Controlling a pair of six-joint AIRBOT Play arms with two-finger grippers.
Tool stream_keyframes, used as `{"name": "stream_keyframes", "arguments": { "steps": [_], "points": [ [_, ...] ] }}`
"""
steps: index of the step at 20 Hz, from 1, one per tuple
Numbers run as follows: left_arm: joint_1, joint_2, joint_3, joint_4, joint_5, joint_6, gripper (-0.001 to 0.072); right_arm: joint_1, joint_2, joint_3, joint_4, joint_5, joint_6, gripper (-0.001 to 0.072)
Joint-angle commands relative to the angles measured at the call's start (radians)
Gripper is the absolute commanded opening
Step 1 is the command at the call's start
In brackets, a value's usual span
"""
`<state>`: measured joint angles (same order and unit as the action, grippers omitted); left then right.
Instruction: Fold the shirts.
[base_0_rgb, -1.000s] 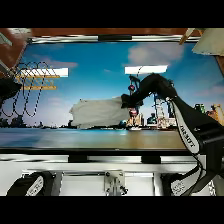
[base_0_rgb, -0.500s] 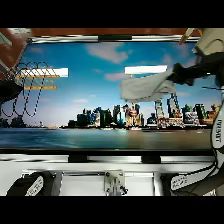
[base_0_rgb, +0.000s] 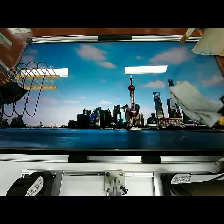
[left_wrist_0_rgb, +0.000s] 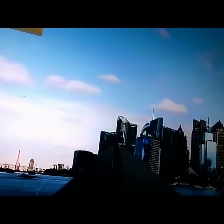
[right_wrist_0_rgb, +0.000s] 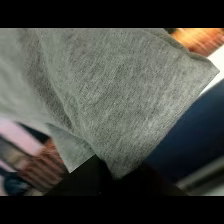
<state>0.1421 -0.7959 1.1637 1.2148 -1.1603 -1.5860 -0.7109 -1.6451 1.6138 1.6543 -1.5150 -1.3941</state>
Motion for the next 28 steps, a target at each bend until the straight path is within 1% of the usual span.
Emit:
{"name": "stream_keyframes", "arguments": {
  "steps": [1,3,5,7,9,14,15,16,17,18,21,23,24,25,26,28],
  "points": [
    [-0.023,-0.001,0.000,-0.014,0.002,-0.001,0.0030,-0.101,0.082,-0.240,-0.084,-0.005,0.068,0.0061],
    [-0.026,-0.001,0.000,-0.014,0.015,-0.001,0.0030,-0.118,0.156,-0.405,-0.040,0.060,0.082,0.0061],
    [-0.026,-0.001,0.000,-0.014,0.031,-0.001,0.0030,-0.119,0.223,-0.535,-0.002,0.063,0.081,0.0062],
    [-0.026,-0.001,0.000,-0.014,0.037,0.000,0.0030,-0.119,0.272,-0.613,-0.005,0.086,0.081,0.0062],
    [-0.026,-0.001,0.000,-0.014,0.037,0.000,0.0030,-0.119,0.297,-0.647,-0.023,0.105,0.081,0.0062],
    [-0.026,-0.001,0.000,-0.014,0.037,0.003,0.0030,-0.119,0.299,-0.648,-0.041,0.082,0.085,0.0066],
    [-0.026,-0.001,0.000,-0.014,0.037,0.003,0.0030,-0.119,0.299,-0.648,-0.057,0.079,0.085,0.0092],
    [-0.026,-0.001,0.000,-0.014,0.037,0.003,0.0030,-0.119,0.299,-0.648,-0.085,0.069,0.086,0.0192],
    [-0.026,-0.001,0.000,-0.014,0.037,0.003,0.0030,-0.119,0.299,-0.648,-0.115,0.052,0.085,0.0308],
    [-0.026,-0.001,0.000,-0.014,0.037,0.003,0.0029,-0.119,0.304,-0.647,-0.144,0.035,0.079,0.0353],
    [-0.029,-0.001,0.000,-0.014,0.035,0.003,0.0029,-0.119,0.345,-0.580,-0.222,-0.031,0.013,0.0352],
    [-0.051,-0.007,0.000,-0.014,0.011,0.050,0.0029,-0.112,0.375,-0.463,-0.197,-0.012,-0.069,0.0352],
    [-0.070,-0.019,0.000,-0.002,-0.005,0.059,0.0028,-0.095,0.388,-0.401,-0.175,0.010,-0.117,0.0409],
    [-0.091,-0.037,0.000,0.020,-0.012,0.059,0.0028,-0.062,0.399,-0.336,-0.157,0.040,-0.164,0.0503],
    [-0.118,-0.062,0.002,0.051,-0.011,0.060,0.0028,-0.018,0.409,-0.286,-0.145,0.077,-0.191,0.0502],
    [-0.173,-0.126,0.016,0.114,-0.013,0.059,0.0028,0.108,0.417,-0.210,-0.136,0.159,-0.204,0.0502]
  ]
}}
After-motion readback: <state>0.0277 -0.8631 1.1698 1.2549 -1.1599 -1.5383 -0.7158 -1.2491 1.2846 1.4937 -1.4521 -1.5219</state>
